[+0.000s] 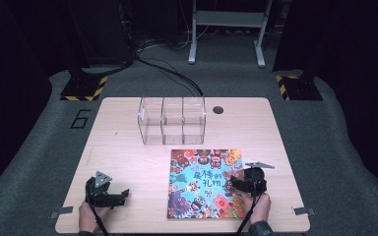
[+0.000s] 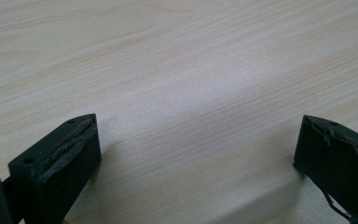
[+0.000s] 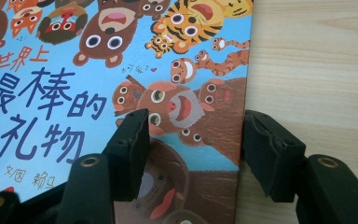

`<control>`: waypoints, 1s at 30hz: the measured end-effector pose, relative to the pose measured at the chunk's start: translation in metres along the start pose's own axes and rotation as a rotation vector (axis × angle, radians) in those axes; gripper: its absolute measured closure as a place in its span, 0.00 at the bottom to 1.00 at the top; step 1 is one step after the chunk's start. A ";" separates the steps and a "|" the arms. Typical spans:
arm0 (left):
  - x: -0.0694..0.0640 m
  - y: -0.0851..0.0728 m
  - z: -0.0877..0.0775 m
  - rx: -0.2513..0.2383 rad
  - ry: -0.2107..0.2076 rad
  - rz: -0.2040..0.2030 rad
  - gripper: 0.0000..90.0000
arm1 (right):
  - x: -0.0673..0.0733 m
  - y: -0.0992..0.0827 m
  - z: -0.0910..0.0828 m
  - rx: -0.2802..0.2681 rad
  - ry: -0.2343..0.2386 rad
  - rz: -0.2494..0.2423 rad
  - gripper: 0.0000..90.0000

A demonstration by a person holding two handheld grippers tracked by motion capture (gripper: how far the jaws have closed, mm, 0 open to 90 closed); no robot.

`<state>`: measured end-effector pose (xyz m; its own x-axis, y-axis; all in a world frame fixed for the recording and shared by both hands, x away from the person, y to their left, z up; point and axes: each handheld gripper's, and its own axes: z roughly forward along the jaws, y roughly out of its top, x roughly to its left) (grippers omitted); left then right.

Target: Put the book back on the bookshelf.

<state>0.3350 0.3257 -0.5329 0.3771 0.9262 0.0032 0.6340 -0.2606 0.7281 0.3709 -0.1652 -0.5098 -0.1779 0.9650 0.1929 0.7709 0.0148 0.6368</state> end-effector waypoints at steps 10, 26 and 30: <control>-0.006 0.005 0.002 0.023 0.045 -0.040 0.02 | -0.014 0.001 0.000 -0.002 0.111 -0.086 0.53; -0.063 0.056 0.047 0.079 -0.118 0.092 0.00 | -0.027 0.029 0.010 0.157 0.143 -0.252 0.28; -0.071 0.058 0.052 0.065 -0.107 0.128 0.00 | -0.029 0.029 0.011 0.128 0.197 -0.258 0.40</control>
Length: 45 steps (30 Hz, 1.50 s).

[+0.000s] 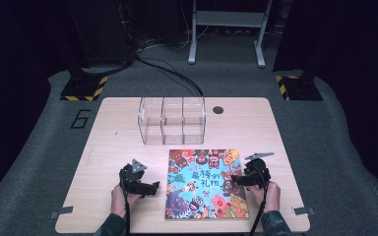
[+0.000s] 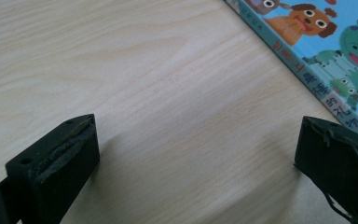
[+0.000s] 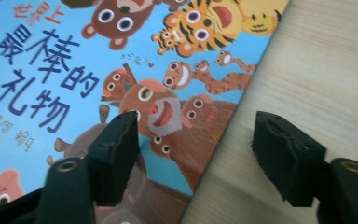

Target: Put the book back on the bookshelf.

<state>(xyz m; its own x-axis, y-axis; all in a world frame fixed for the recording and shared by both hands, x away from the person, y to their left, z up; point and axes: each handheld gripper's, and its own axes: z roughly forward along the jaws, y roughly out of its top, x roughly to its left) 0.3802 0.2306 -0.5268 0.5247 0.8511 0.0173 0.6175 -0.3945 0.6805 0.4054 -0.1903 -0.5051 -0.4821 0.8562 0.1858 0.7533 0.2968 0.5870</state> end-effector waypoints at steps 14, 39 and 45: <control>-0.002 -0.003 0.001 -0.040 -0.010 0.030 0.01 | 0.016 0.007 0.007 0.025 0.038 -0.010 0.49; -0.003 -0.005 0.000 -0.047 0.000 0.021 0.03 | 0.009 0.018 0.008 0.076 0.078 0.074 0.56; -0.003 -0.005 0.000 -0.047 0.000 0.022 0.03 | 0.007 0.019 0.009 0.073 0.092 0.056 0.55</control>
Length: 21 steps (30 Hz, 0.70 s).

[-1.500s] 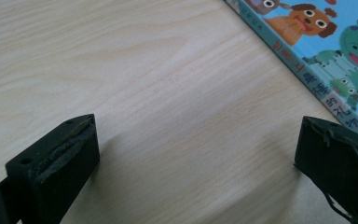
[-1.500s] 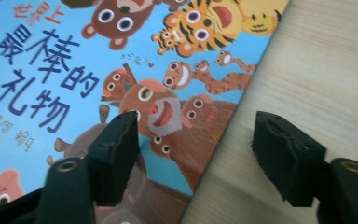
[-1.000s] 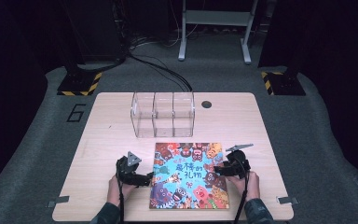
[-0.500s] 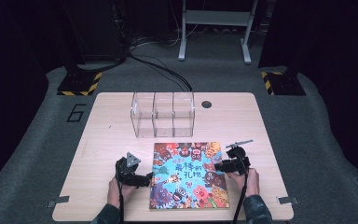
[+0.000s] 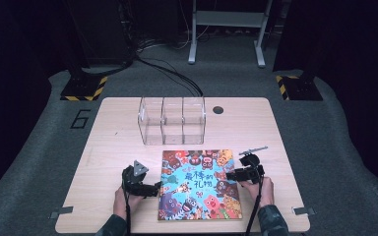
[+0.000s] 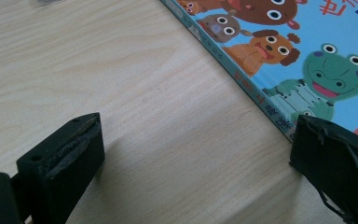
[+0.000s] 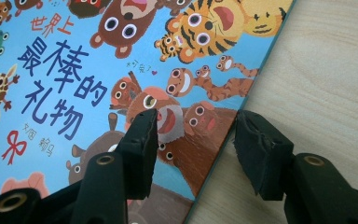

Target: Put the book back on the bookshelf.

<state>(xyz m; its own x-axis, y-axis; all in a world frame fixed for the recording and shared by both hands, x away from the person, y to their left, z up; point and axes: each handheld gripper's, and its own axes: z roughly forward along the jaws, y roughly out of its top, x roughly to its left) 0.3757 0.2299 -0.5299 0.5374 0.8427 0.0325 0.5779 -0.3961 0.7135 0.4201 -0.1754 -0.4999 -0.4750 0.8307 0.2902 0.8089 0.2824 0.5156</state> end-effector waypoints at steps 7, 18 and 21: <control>0.000 0.000 0.000 -0.002 -0.002 0.000 0.03 | -0.001 0.003 0.001 0.028 -0.020 -0.027 0.58; 0.000 0.000 0.000 -0.005 -0.001 0.003 0.04 | -0.003 0.003 0.000 0.038 0.034 0.014 0.52; 0.000 0.000 0.000 -0.003 0.000 0.002 0.04 | -0.010 -0.002 -0.001 -0.015 0.095 0.073 0.50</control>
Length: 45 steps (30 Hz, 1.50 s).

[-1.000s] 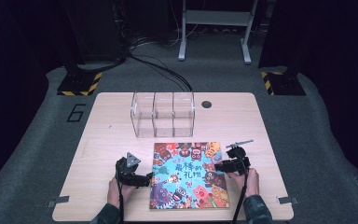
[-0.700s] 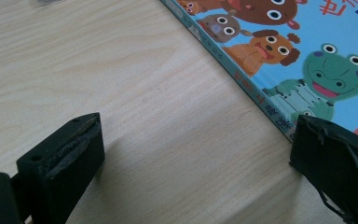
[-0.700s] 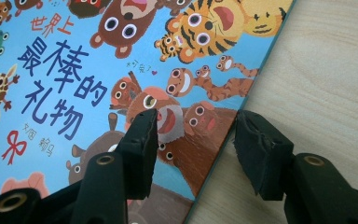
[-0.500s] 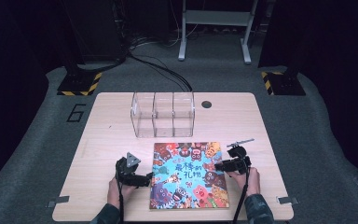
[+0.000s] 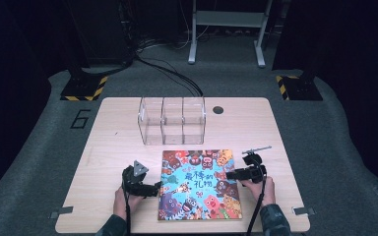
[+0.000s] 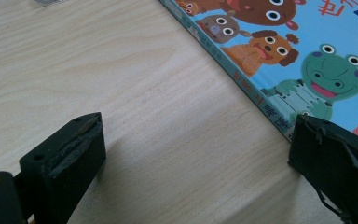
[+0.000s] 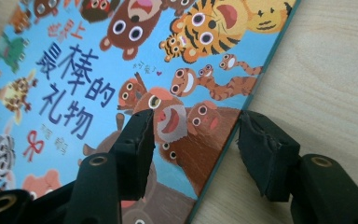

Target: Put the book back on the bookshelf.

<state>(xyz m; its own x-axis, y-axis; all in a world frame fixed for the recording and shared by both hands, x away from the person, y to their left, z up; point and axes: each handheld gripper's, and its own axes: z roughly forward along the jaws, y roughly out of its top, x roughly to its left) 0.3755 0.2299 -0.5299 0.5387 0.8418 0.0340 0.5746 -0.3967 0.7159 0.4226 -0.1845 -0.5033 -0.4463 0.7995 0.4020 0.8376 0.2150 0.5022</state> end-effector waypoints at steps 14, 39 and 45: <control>0.000 0.000 0.000 -0.002 -0.001 0.001 0.04 | 0.000 -0.002 -0.006 -0.038 0.035 0.052 0.50; -0.001 0.000 0.000 -0.010 -0.003 -0.010 0.04 | 0.019 0.005 0.004 0.085 -0.153 -0.076 0.44; -0.001 0.000 0.000 -0.010 -0.003 -0.010 0.04 | 0.026 0.010 0.008 0.124 -0.159 -0.105 0.40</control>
<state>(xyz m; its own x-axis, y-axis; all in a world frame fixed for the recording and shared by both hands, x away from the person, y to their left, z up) 0.3751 0.2294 -0.5303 0.5354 0.8442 0.0248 0.5736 -0.3849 0.7231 0.4217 -0.1570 -0.4943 -0.4860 0.8454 0.2215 0.8258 0.3611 0.4332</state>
